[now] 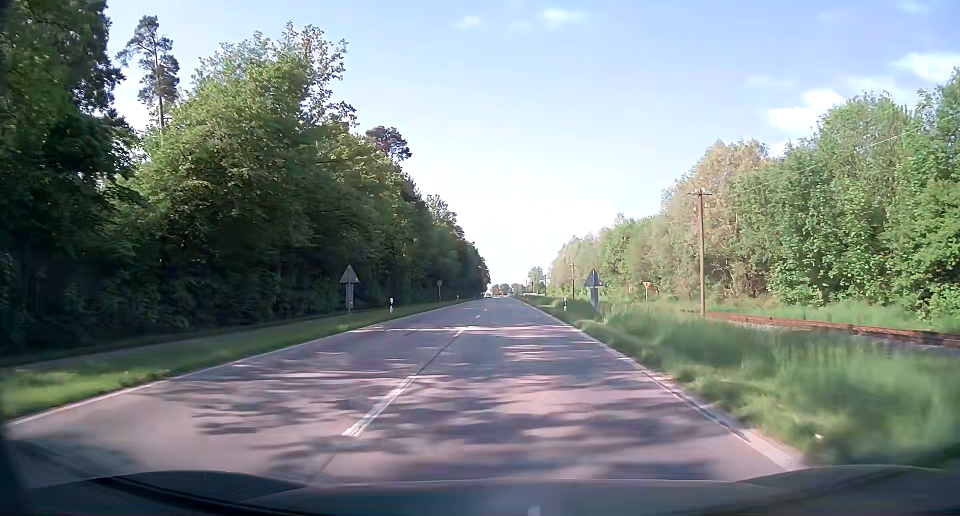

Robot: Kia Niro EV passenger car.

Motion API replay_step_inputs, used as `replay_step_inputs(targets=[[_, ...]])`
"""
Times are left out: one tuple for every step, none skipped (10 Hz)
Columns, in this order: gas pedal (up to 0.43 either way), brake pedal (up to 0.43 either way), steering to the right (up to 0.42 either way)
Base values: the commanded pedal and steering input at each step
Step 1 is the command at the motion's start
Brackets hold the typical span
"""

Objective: Follow the waypoints while adhering to traffic rules and regulations

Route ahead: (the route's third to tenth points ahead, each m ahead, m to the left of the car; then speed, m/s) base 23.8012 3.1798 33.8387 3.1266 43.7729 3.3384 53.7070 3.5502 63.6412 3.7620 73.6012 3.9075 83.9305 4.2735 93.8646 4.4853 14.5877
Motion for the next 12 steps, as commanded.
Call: replay_step_inputs(targets=[[0.228,0.0,-0.004],[0.228,0.0,-0.005],[0.228,0.0,-0.005],[0.228,0.0,-0.006],[0.228,0.0,-0.006],[0.228,0.0,-0.006],[0.228,0.0,-0.006],[0.228,0.0,-0.006],[0.228,0.0,-0.006],[0.228,0.0,-0.006],[0.228,0.0,-0.006],[0.228,0.0,-0.006]])
